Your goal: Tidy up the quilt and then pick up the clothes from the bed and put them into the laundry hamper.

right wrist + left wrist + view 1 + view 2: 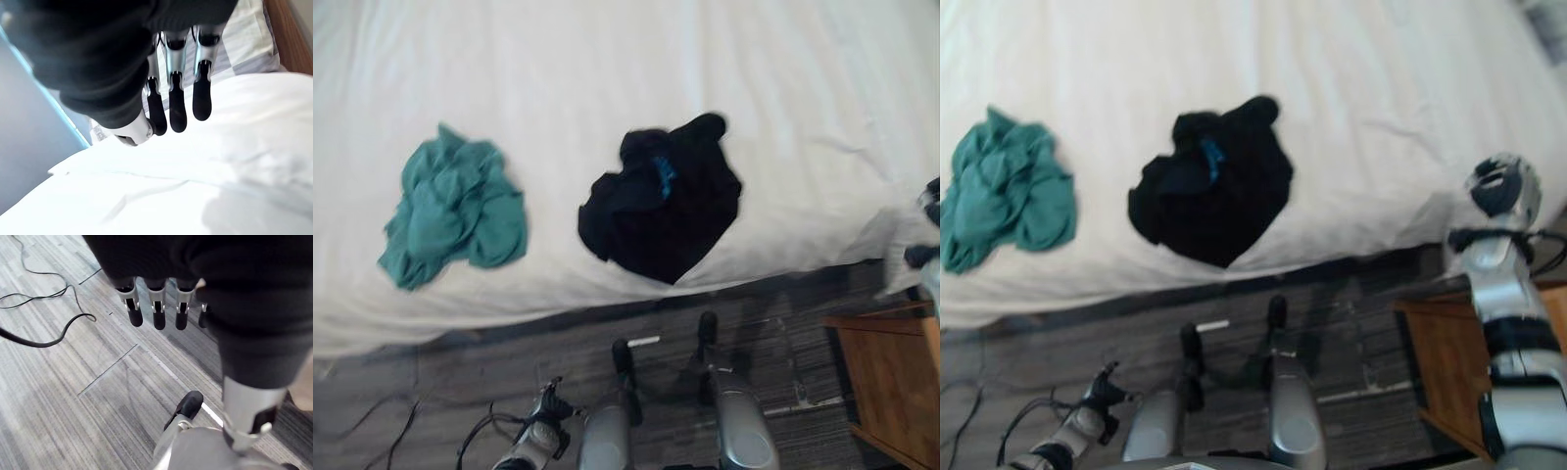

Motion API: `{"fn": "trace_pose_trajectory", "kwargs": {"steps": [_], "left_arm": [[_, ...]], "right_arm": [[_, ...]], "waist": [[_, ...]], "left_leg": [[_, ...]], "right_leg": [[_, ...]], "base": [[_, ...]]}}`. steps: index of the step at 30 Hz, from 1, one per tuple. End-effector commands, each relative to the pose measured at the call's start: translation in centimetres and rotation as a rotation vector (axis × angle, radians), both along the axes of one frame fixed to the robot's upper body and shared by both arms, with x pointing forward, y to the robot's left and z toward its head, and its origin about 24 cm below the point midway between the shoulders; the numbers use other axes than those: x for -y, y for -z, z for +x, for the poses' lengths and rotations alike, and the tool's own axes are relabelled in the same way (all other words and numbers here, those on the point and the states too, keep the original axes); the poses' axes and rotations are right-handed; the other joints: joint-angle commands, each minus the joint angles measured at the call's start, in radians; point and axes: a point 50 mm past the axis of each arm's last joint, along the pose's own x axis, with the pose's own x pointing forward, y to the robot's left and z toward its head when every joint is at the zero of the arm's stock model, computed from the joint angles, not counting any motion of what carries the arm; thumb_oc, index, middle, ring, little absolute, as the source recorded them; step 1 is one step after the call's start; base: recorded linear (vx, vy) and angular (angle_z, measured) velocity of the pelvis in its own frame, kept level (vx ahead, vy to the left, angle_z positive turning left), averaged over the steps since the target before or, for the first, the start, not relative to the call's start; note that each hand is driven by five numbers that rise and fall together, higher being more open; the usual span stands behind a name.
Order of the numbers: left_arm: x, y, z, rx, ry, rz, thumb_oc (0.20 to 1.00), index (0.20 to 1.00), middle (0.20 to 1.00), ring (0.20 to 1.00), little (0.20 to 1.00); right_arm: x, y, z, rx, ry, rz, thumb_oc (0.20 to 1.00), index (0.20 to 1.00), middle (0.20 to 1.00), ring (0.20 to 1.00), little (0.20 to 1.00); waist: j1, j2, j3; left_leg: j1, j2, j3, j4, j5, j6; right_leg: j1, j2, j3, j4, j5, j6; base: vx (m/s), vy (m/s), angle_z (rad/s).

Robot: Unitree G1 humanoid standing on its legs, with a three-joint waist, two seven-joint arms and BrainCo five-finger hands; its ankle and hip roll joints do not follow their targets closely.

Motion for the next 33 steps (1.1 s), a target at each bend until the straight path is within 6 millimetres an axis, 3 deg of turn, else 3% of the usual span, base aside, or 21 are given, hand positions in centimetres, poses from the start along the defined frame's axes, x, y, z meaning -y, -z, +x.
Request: {"fn": "trace_pose_trajectory", "kwargs": {"steps": [1,2,5,8,10,12,14,15,16,17,18,19,22,24,25,26,29,30,33], "left_arm": [[-1.7,-0.2,-0.7,0.036,-0.161,-0.034,1.000,1.000,1.000,1.000,1.000],[-1.4,-0.3,-0.4,0.057,-0.190,-0.061,1.000,1.000,1.000,1.000,1.000],[-0.6,-0.4,0.2,0.094,-0.224,-0.086,1.000,1.000,1.000,1.000,1.000],[0.1,-0.4,0.5,0.115,-0.237,-0.091,1.000,1.000,1.000,1.000,1.000],[0.6,-0.4,0.9,0.121,-0.240,-0.100,1.000,1.000,1.000,1.000,1.000],[0.8,-0.3,0.9,0.114,-0.241,-0.094,1.000,1.000,1.000,1.000,1.000],[1.1,-0.2,0.9,0.107,-0.261,-0.092,1.000,1.000,1.000,1.000,1.000],[1.0,-0.2,0.9,0.110,-0.273,-0.085,1.000,1.000,1.000,1.000,1.000],[1.0,-0.2,0.9,0.110,-0.273,-0.085,1.000,1.000,1.000,1.000,1.000],[0.7,-0.2,0.7,0.112,-0.302,-0.071,1.000,1.000,1.000,1.000,1.000],[0.6,-0.2,0.8,0.113,-0.308,-0.066,1.000,1.000,1.000,1.000,1.000],[0.6,-0.2,0.8,0.113,-0.308,-0.066,1.000,1.000,1.000,1.000,1.000],[0.0,-0.1,0.3,0.107,-0.319,-0.038,1.000,1.000,1.000,1.000,1.000],[-0.5,0.0,-0.2,0.090,-0.324,-0.012,1.000,1.000,1.000,1.000,1.000],[-0.9,0.2,-0.9,0.069,-0.328,0.002,1.000,1.000,1.000,1.000,1.000],[-1.4,0.7,-2.2,0.028,-0.342,0.017,1.000,1.000,1.000,1.000,1.000],[-2.0,1.4,-4.4,-0.048,-0.362,0.033,1.000,1.000,1.000,1.000,1.000],[-2.1,1.8,-5.6,-0.095,-0.362,0.035,1.000,1.000,1.000,1.000,1.000],[-2.2,2.3,-7.1,-0.150,-0.379,0.042,1.000,1.000,1.000,1.000,1.000]], "right_arm": [[1.1,-6.6,-1.5,0.267,0.098,-0.004,0.200,0.200,0.200,0.200,0.200],[1.0,-8.2,-1.7,0.313,0.131,-0.030,0.200,0.200,0.200,0.200,0.200],[1.1,-10.1,-2.2,0.324,0.226,-0.148,0.200,0.200,0.200,0.200,0.200],[1.4,-9.7,-2.6,0.276,0.321,-0.284,0.200,0.200,0.200,0.200,0.200],[1.9,-7.4,-2.4,0.189,0.347,-0.322,0.200,0.200,0.200,0.200,0.200],[2.7,-3.3,-2.1,0.063,0.346,-0.288,0.200,0.200,0.200,0.200,0.200],[2.8,6.0,-2.7,-0.179,0.316,-0.178,0.200,0.200,0.200,0.200,0.200],[2.7,9.3,-3.5,-0.263,0.314,-0.137,0.200,0.200,0.200,0.200,0.200],[2.7,9.3,-3.5,-0.263,0.314,-0.137,0.200,0.200,0.200,0.200,0.200],[2.3,16.6,-6.5,-0.464,0.327,-0.016,0.200,0.200,0.200,0.200,0.200],[2.0,19.3,-8.0,-0.545,0.334,0.029,0.200,0.200,0.200,0.200,0.200],[2.0,19.3,-8.0,-0.545,0.334,0.029,0.200,0.200,0.200,0.200,0.200],[0.6,25.8,-12.9,-0.759,0.344,0.140,0.200,0.200,0.200,0.200,0.200],[-0.7,28.5,-15.4,-0.850,0.324,0.194,0.200,0.200,0.200,0.200,0.200],[-1.7,30.2,-17.0,-0.911,0.318,0.239,0.373,0.373,0.373,0.373,0.373],[-2.9,32.0,-19.1,-0.985,0.304,0.297,1.000,1.000,1.000,1.000,1.000],[-4.8,34.1,-21.1,-1.046,0.293,0.418,1.000,1.000,1.000,1.000,1.000],[-6.2,34.9,-21.1,-1.059,0.251,0.502,1.000,1.000,1.000,1.000,1.000],[-7.6,35.4,-20.3,-1.096,0.159,0.514,1.000,1.000,1.000,1.000,1.000]], "waist": [[0.016,-0.036,0.032],[0.020,-0.024,0.045],[0.028,0.008,0.046],[0.027,0.034,0.046],[0.021,0.040,0.046],[0.011,0.035,0.046],[-0.008,0.025,0.046],[-0.012,0.019,0.046],[-0.012,0.019,0.046],[-0.026,0.011,0.046],[-0.033,0.006,0.046],[-0.033,0.006,0.046],[-0.045,-0.018,0.046],[-0.049,-0.036,0.036],[-0.049,-0.048,0.017],[-0.039,-0.058,-0.026],[-0.024,-0.067,-0.101],[-0.011,-0.065,-0.149],[0.000,-0.063,-0.194]], "left_leg": [[-0.056,0.086,-0.096,0.115,-0.064,-0.096],[-0.083,0.083,-0.098,0.118,-0.059,-0.096],[-0.174,0.082,-0.102,0.141,-0.059,-0.098],[-0.282,0.077,-0.109,0.215,-0.072,-0.097],[-0.349,0.077,-0.113,0.284,-0.089,-0.095],[-0.381,0.078,-0.115,0.335,-0.105,-0.094],[-0.385,0.081,-0.115,0.369,-0.121,-0.091],[-0.374,0.081,-0.116,0.371,-0.125,-0.089],[-0.374,0.081,-0.116,0.371,-0.125,-0.089],[-0.332,0.083,-0.114,0.342,-0.125,-0.089],[-0.306,0.082,-0.115,0.329,-0.125,-0.089],[-0.306,0.082,-0.115,0.329,-0.125,-0.089],[-0.162,0.079,-0.113,0.261,-0.119,-0.089],[-0.066,0.082,-0.114,0.217,-0.118,-0.089],[-0.020,0.082,-0.117,0.183,-0.110,-0.089],[0.052,0.084,-0.118,0.139,-0.106,-0.086],[0.142,0.088,-0.127,0.054,-0.078,-0.081],[0.185,0.091,-0.133,0.014,-0.070,-0.079],[0.202,0.070,-0.135,0.039,-0.089,-0.077]], "right_leg": [[-0.037,-0.088,0.008,0.077,-0.087,0.109],[-0.076,-0.088,0.007,0.095,-0.088,0.108],[-0.181,-0.091,0.006,0.145,-0.101,0.109],[-0.297,-0.096,0.020,0.224,-0.121,0.105],[-0.363,-0.101,0.028,0.287,-0.139,0.101],[-0.390,-0.104,0.031,0.326,-0.151,0.097],[-0.382,-0.103,0.023,0.347,-0.164,0.093],[-0.369,-0.103,0.018,0.346,-0.166,0.090],[-0.369,-0.103,0.018,0.346,-0.166,0.090],[-0.325,-0.103,0.008,0.327,-0.168,0.090],[-0.293,-0.103,0.000,0.312,-0.167,0.090],[-0.293,-0.103,0.000,0.312,-0.167,0.090],[-0.129,-0.100,-0.029,0.247,-0.160,0.090],[-0.026,-0.097,-0.039,0.198,-0.152,0.091],[0.026,-0.096,-0.046,0.164,-0.141,0.095],[0.110,-0.089,-0.056,0.118,-0.135,0.100],[0.212,-0.076,-0.074,0.047,-0.128,0.109],[0.263,-0.070,-0.084,0.002,-0.122,0.114],[0.326,-0.081,-0.095,-0.061,-0.111,0.121]], "base": [[-0.07,-0.056,0.15],[-0.07,-0.072,0.18],[-0.05,-0.062,0.06],[-0.08,-0.060,0.06],[-0.06,-0.041,0.11],[-0.04,-0.043,0.14],[-0.04,-0.055,0.16],[-0.02,-0.033,0.16],[0.01,-0.020,0.11],[0.00,0.000,0.00],[0.00,0.000,0.00],[0.01,-0.021,0.04],[0.05,-0.030,0.12],[0.10,0.007,0.18],[0.19,0.016,0.12],[0.21,0.005,0.09],[0.18,0.025,0.02],[0.12,0.062,-0.06],[0.08,0.086,0.15]]}}
